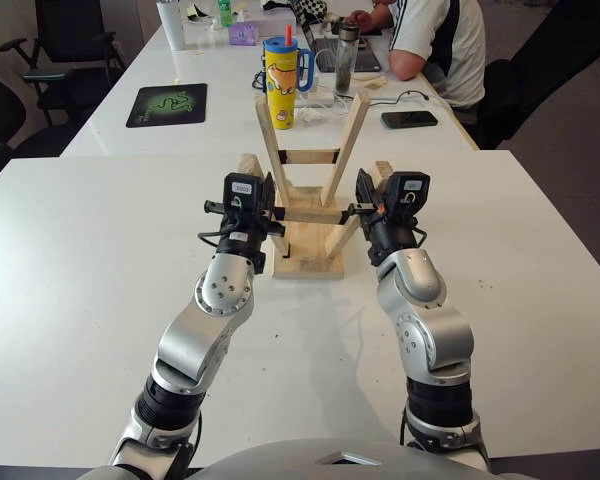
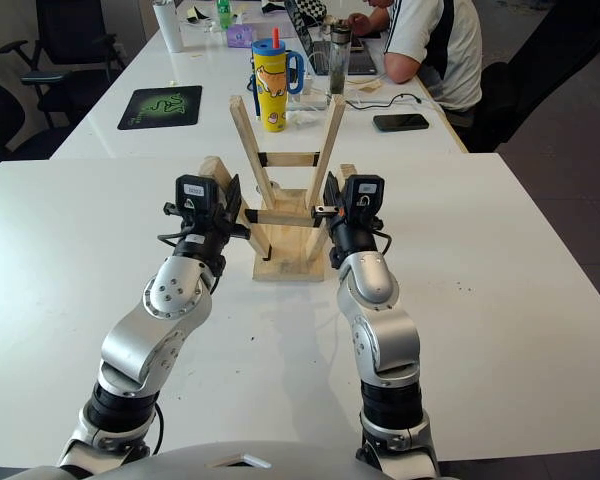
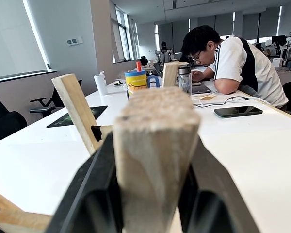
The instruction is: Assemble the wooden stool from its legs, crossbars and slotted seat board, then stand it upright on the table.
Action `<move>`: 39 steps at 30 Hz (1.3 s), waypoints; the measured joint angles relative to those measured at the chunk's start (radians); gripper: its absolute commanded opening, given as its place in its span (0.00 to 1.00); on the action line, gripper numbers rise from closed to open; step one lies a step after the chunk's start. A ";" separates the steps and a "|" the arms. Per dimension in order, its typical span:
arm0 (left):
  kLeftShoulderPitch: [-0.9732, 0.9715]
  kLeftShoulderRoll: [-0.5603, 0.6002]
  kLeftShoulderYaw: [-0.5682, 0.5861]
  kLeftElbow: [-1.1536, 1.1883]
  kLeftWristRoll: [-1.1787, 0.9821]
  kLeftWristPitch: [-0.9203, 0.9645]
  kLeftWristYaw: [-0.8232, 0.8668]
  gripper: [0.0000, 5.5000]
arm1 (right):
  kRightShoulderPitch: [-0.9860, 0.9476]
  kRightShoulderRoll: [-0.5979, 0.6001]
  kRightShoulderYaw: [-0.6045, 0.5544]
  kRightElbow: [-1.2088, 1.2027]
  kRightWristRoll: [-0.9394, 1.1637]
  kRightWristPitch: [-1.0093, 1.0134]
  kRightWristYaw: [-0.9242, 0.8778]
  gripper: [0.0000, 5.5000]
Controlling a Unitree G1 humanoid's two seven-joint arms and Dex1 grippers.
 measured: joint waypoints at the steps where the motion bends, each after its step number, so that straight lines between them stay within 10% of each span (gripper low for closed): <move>1: 0.001 0.005 -0.001 0.000 -0.001 0.000 -0.002 0.25 | 0.000 0.000 0.000 0.000 0.000 0.004 0.000 0.19; 7: -0.003 0.025 -0.001 0.002 -0.008 -0.001 -0.018 0.25 | -0.007 0.001 -0.001 -0.002 0.003 0.024 -0.002 0.19; 12: -0.006 0.113 -0.014 0.023 0.016 0.022 -0.092 0.48 | -0.032 0.001 0.005 0.003 0.001 0.042 -0.001 0.19; 39: -0.012 -0.041 0.116 0.116 0.022 0.119 -0.280 0.53 | -0.094 0.036 -0.074 0.046 0.043 0.116 0.016 0.19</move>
